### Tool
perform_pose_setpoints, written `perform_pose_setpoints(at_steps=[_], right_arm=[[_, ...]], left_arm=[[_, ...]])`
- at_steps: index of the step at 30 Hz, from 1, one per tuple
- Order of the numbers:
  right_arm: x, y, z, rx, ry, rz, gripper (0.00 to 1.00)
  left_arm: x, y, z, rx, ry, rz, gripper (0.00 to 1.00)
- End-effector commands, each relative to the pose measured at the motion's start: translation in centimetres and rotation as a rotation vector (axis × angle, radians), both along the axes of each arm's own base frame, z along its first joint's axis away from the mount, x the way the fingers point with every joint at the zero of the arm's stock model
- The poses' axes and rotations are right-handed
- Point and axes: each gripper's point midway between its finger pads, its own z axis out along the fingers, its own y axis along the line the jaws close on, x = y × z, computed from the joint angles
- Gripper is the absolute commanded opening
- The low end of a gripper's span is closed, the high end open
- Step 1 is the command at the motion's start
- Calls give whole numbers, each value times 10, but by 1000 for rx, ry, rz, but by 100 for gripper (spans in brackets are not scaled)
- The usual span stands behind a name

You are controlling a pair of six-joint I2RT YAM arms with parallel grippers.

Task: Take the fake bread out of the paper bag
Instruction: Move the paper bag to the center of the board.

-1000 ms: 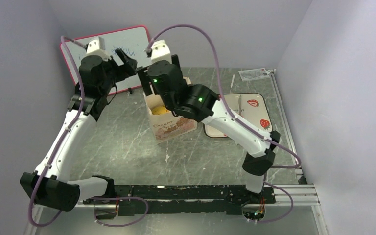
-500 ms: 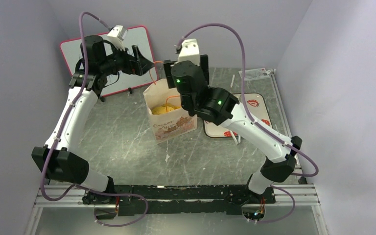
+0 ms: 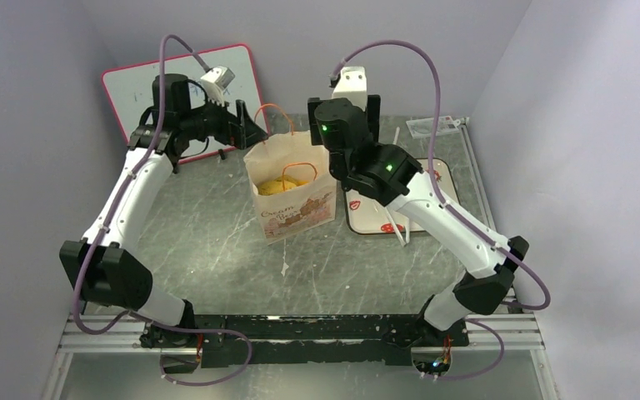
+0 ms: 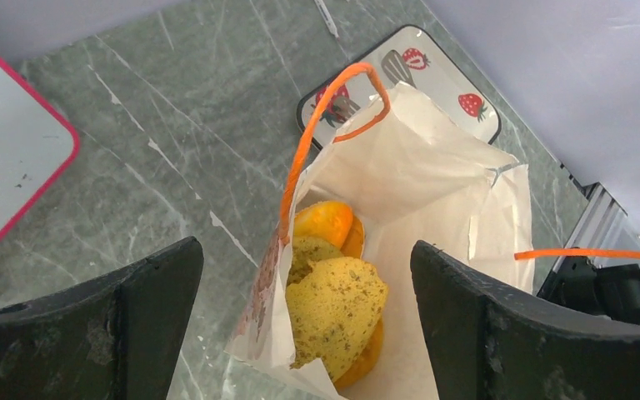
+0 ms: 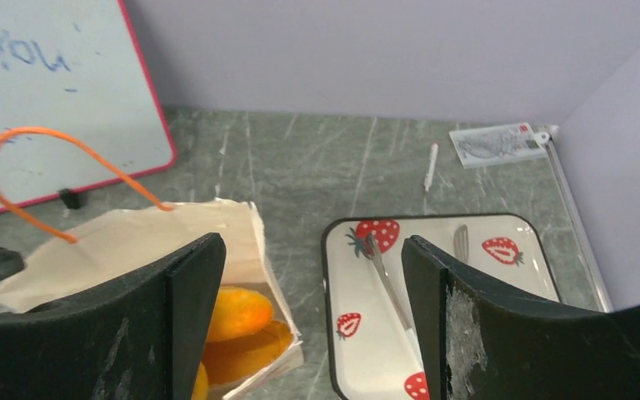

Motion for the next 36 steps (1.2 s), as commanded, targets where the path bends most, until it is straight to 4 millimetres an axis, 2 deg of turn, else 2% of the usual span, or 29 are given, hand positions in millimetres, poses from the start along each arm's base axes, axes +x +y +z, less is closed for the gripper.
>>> perform_pose_setpoints(at_steps=[1,7,9,11,13,18,24,27,36], right_arm=[[3,-22,-10,26,25,-41,83],[15,-48,-26,62,59,-88,88],[18,-58,-34,78,71,-109,91],[20,-67,-40,84,67,-128,99],[19,-74,-44,75,44,-151,100],[23,-90,-74,52,51,-180,100],[33,-104,-131,39,225,-215,100],[36,-111,-151,12,278,-237,100],[34,-126,-186,-38,363,-274,100]], left_arm=[[-1,-17,-9,25,-14,-85,99],[4,-36,-21,59,0,-125,99],[6,-42,-27,75,11,-137,99],[10,-46,-33,88,24,-144,99],[14,-47,-36,95,29,-143,99],[22,-48,-49,129,47,-139,99],[25,-51,-64,152,70,-151,98],[26,-52,-67,153,74,-157,97],[35,-55,-73,166,66,-164,92]])
